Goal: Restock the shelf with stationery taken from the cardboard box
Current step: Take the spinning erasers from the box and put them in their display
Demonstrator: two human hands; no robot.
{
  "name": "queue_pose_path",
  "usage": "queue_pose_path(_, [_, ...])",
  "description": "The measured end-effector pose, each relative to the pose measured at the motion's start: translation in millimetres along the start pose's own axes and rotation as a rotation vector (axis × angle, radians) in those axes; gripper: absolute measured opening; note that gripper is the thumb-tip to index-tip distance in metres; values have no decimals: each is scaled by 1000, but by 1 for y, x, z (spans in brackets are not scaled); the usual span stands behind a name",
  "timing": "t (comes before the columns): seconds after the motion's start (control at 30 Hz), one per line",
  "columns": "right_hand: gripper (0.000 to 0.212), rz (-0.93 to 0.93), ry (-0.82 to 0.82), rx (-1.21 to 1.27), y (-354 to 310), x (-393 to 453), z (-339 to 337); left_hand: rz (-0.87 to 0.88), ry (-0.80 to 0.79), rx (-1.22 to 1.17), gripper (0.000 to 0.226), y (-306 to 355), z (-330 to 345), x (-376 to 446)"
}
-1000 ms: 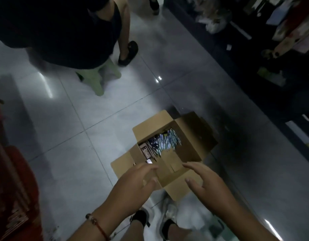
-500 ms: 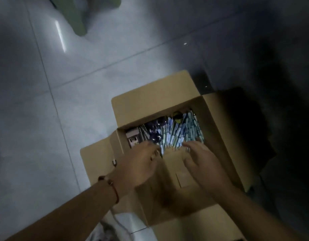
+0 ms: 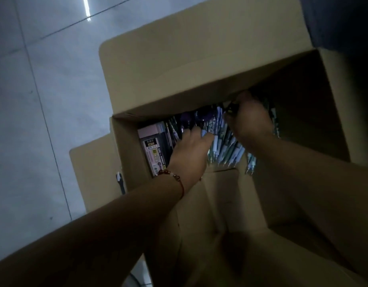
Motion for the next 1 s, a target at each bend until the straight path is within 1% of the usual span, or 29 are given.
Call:
queue_pose_path(0.07, [51,38,-16,-54,-3,1,1,-98,-4,-194,43,1,-5,-1])
queue_pose_path(0.13, [51,94,-61,-88,-8,-1,0,-323,-15,-547,36,7,-22,-4])
queue_pose_path(0.2, [36,137,-94,-46,-12,-4,-5,-580,-11,-953,27,13,-42,-10])
queue_pose_path(0.23, [26,162,-101,19,-13,-8,-8,-706,-21,-1105,24,15,-51,-16])
queue_pose_path(0.3, [17,251,-99,223,-16,-22,-17,-918,-70,-1351,24,17,-67,-31])
queue_pose_path(0.37, [13,345,-96,456,-23,-44,-32,-1045,-101,-1646,22,18,-84,-51])
queue_pose_path(0.43, [12,452,-101,705,-33,-74,-59,-1135,-107,-1905,21,21,-108,-70])
queue_pose_path(0.5, [16,595,-131,993,-47,-110,-94,-1139,-126,-2071,15,32,-146,-89])
queue_pose_path(0.57, [27,706,-148,1260,-66,-144,-136,-1084,-155,-2198,18,46,-196,-106])
queue_pose_path(0.7, [39,817,-227,1652,-131,-205,-247,-965,-229,-2320,17,80,-323,-142])
queue_pose_path(0.77, [43,793,-267,1802,-175,-237,-315,-907,-272,-2337,22,97,-396,-163])
queue_pose_path(0.83, [44,719,-306,1881,-223,-274,-387,-830,-284,-2323,25,114,-473,-192])
queue_pose_path(0.9, [45,645,-342,1902,-273,-316,-458,-722,-281,-2302,26,130,-553,-227])
queue_pose_path(1.0, [47,534,-340,1886,-340,-385,-549,-554,-353,-2306,27,146,-664,-293])
Point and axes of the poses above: each hand's wrist, its own x-axis towards the middle knuckle, its own z-axis out of the palm, y = z × x, the point moved 1 cm from there along x, towards the middle knuckle, and after that the axes turned 1 degree about -z, right-handed, at the moved point
